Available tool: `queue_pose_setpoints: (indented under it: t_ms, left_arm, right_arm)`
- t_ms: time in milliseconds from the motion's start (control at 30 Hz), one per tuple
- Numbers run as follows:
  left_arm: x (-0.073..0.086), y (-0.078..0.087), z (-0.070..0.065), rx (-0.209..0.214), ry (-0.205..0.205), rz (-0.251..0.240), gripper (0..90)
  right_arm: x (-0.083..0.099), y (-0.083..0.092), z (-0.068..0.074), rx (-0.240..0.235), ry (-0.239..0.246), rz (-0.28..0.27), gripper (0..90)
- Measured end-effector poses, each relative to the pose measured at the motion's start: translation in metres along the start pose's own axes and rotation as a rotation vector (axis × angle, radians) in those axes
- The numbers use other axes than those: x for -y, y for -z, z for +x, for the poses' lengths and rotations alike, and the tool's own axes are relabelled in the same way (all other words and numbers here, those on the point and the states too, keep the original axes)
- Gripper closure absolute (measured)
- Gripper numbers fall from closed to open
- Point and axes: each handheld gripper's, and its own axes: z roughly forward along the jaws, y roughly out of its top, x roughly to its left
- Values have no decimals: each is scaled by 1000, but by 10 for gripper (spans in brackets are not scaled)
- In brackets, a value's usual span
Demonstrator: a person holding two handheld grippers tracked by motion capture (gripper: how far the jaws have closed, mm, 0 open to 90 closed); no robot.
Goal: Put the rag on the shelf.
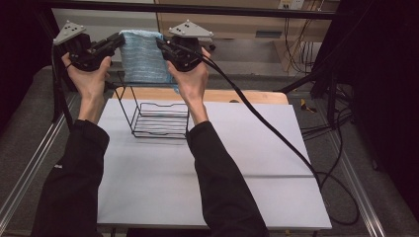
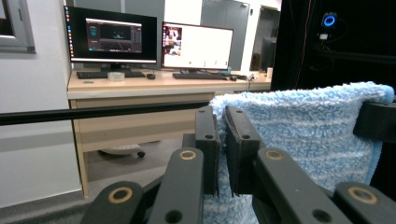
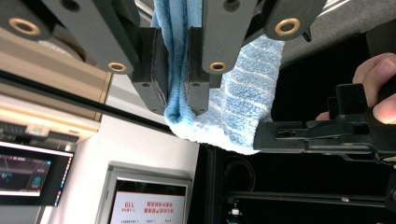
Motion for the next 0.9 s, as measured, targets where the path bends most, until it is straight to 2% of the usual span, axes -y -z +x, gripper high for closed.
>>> queue_pose_setpoints:
  t_ms: [267,467,600,800,900]
  left_arm:
    - [21,7,1,46,-3,21,841]
    - [34,17,0,71,-12,32,841]
    - [40,23,0,85,-14,46,841]
    - [43,34,-2,106,-26,33,840]
    - [45,39,-3,112,-34,40,839]
  right_arm:
    - [23,4,-4,-30,-37,23,804]
    - [39,9,0,-63,-57,44,803]
    - [44,11,1,-68,-53,57,802]
    - [49,18,3,-80,-52,52,800]
    - [50,21,6,-98,-35,57,796]
